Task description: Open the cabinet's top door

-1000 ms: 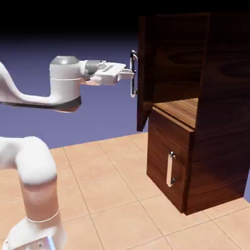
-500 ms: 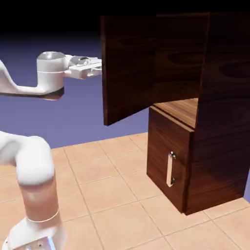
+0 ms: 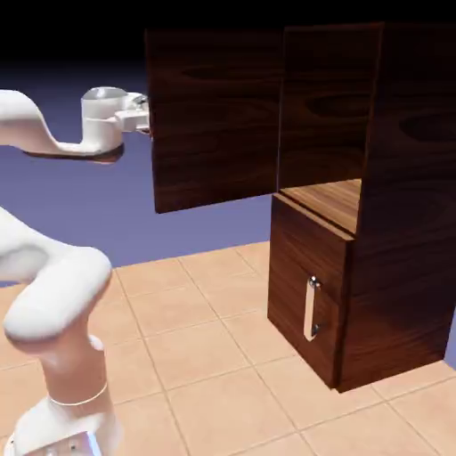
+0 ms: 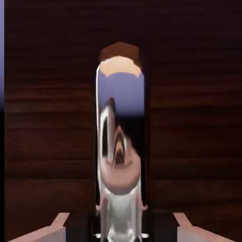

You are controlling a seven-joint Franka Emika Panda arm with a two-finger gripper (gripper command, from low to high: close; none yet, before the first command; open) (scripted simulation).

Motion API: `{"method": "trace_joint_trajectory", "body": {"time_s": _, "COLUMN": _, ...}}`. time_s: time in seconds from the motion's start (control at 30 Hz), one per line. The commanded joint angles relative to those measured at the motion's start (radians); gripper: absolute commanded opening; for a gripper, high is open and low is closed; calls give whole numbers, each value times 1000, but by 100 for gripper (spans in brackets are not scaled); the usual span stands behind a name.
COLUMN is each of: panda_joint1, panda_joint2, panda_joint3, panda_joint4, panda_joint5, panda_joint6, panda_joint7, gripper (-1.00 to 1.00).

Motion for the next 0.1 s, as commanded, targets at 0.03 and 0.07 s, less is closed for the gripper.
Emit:
{"method": "trace_joint_trajectory", "body": {"time_s": 0.03, "panda_joint1": -59, "panda_joint2": -11, "panda_joint3": 35, "panda_joint4": 53, "panda_joint5": 15, "panda_joint6": -37, "panda_joint7": -14, "gripper": -100}}
{"method": "trace_joint_trajectory", "body": {"time_s": 0.07, "panda_joint1": -59, "panda_joint2": -11, "panda_joint3": 35, "panda_joint4": 53, "panda_joint5": 15, "panda_joint6": -37, "panda_joint7": -14, "gripper": 100}}
